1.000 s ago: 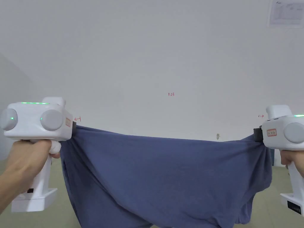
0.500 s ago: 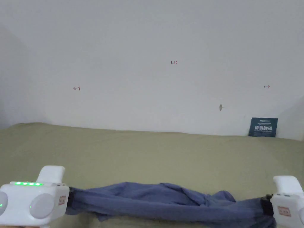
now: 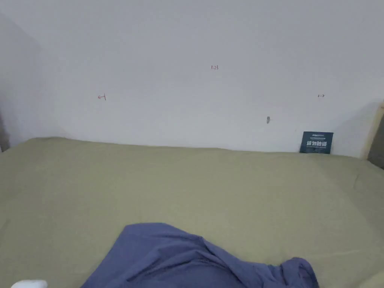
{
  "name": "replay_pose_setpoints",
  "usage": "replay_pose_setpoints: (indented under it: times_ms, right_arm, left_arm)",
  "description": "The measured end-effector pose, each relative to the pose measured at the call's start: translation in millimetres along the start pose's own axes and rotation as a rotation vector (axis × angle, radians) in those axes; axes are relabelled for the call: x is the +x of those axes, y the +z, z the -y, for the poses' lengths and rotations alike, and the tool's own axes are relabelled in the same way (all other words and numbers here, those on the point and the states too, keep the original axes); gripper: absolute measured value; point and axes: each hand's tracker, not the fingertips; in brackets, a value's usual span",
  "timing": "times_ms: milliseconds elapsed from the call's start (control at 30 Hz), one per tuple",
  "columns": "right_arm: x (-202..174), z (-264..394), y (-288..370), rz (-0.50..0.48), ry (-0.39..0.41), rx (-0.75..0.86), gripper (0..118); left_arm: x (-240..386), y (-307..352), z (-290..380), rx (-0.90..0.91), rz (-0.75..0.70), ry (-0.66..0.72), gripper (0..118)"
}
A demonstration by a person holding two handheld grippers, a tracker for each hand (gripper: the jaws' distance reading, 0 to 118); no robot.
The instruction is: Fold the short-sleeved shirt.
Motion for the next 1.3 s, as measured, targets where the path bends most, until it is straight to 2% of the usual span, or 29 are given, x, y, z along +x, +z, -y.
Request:
replay_pose_setpoints:
  times_ms: [200, 467, 500, 533, 567, 600, 633, 667, 767, 800, 833, 867, 900, 933, 1000, 1033, 1100, 1167, 1300]
  right_arm:
    - [-6, 28, 11, -0.005, -0.059, -0.023, 0]
    - [-4, 36, -3, 0.001, -0.109, -0.041, 3]
    - [-3, 36, -1, -0.015, -0.129, -0.035, 22]
    - [-7, 31, 6, -0.015, -0.143, -0.04, 57]
    - [-8, 30, 7, -0.018, -0.159, -0.048, 103]
    - [-5, 23, 18, 0.017, -0.189, 0.053, 114]
    - [-11, 28, 32, -0.053, -0.176, 0.021, 108]
    - [-21, 22, 38, -0.023, -0.171, 0.003, 108]
    - [-49, 12, 66, -0.029, -0.17, 0.068, 110]
    - [-43, 10, 51, -0.033, -0.172, 0.077, 102]
    - [-48, 9, 52, -0.022, -0.173, 0.104, 86]
    - [-54, 9, 55, -0.02, -0.16, 0.128, 57]
    - [-59, 8, 55, -0.023, -0.137, 0.14, 9]
    - [-67, 5, 52, 0.002, -0.117, 0.145, 0]
    - [-74, 3, 47, -0.005, -0.112, 0.158, 0]
    - [-76, 0, 43, -0.046, -0.119, 0.13, 0]
    - [-71, 0, 31, -0.039, -0.125, 0.136, 0]
    - [-68, -3, 19, -0.041, -0.112, 0.122, 0]
    - [-57, -11, -7, -0.055, -0.14, 0.112, 0]
  left_arm:
    - [-7, -3, 47, -0.071, 0.006, 0.049, 3]
    - [-11, -17, 60, -0.079, 0.043, 0.101, 5]
    - [-10, -15, 60, -0.061, 0.054, 0.094, 22]
    - [-12, -15, 60, -0.049, 0.048, 0.092, 53]
    - [-12, -15, 60, -0.053, 0.034, 0.092, 89]
    - [-12, -12, 60, -0.042, 0.02, 0.091, 113]
    - [-12, -6, 59, -0.001, 0.006, 0.081, 112]
    - [-11, -1, 57, -0.007, 0.006, 0.068, 112]
    - [-4, 18, 54, 0.035, -0.018, 0.064, 110]
    - [-3, 21, 53, 0.043, -0.008, 0.062, 106]
    - [-1, 22, 51, 0.052, 0.003, 0.058, 98]
    - [5, 26, 48, 0.059, 0.007, 0.05, 78]
    - [9, 26, 45, 0.069, 0.004, 0.032, 23]
    - [14, 22, 42, 0.073, 0.007, 0.019, 0]
    - [19, 14, 31, 0.081, 0.028, 0.013, 0]
    - [21, 6, 23, 0.055, 0.05, 0.005, 0]
    - [24, -13, 2, 0.053, 0.082, 0.017, 0]
    - [31, -41, -27, 0.036, 0.094, 0.01, 0]
    - [45, -103, -92, 0.025, 0.115, -0.005, 0]
